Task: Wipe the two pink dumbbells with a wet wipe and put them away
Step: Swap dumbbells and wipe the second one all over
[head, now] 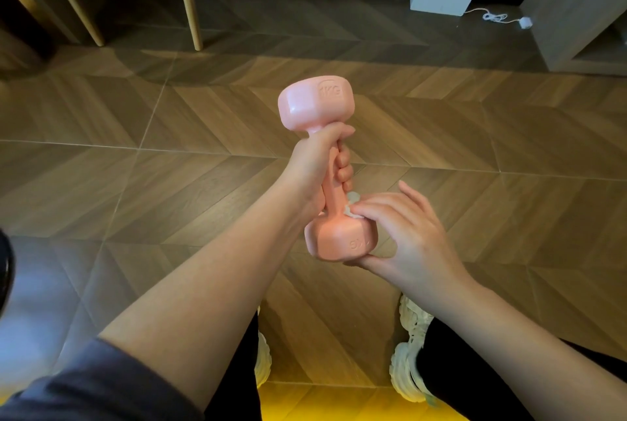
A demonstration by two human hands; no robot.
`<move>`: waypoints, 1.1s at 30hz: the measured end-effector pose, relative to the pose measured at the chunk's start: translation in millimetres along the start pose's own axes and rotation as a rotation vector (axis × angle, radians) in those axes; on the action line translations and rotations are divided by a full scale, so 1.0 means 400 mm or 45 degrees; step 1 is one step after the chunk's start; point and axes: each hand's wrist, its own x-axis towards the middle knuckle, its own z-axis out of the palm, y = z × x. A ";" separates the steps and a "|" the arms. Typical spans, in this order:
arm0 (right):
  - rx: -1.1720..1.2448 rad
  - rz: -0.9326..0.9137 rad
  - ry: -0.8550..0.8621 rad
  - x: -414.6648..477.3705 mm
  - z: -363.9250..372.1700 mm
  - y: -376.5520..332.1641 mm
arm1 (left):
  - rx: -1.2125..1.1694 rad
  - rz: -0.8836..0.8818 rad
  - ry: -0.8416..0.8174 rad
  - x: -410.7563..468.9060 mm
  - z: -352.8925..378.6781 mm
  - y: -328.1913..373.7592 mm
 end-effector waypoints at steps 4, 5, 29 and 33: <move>-0.060 0.076 -0.065 0.002 0.016 0.012 | 0.065 0.015 -0.092 -0.007 0.003 0.001; -0.046 0.086 -0.081 0.004 0.016 0.011 | 0.078 0.004 -0.121 -0.010 0.004 0.002; -0.268 0.038 0.030 0.014 0.017 0.011 | 0.140 -0.045 -0.069 -0.011 0.015 -0.017; -0.307 0.070 0.130 0.013 0.008 0.013 | 0.133 -0.009 -0.011 -0.005 0.014 -0.012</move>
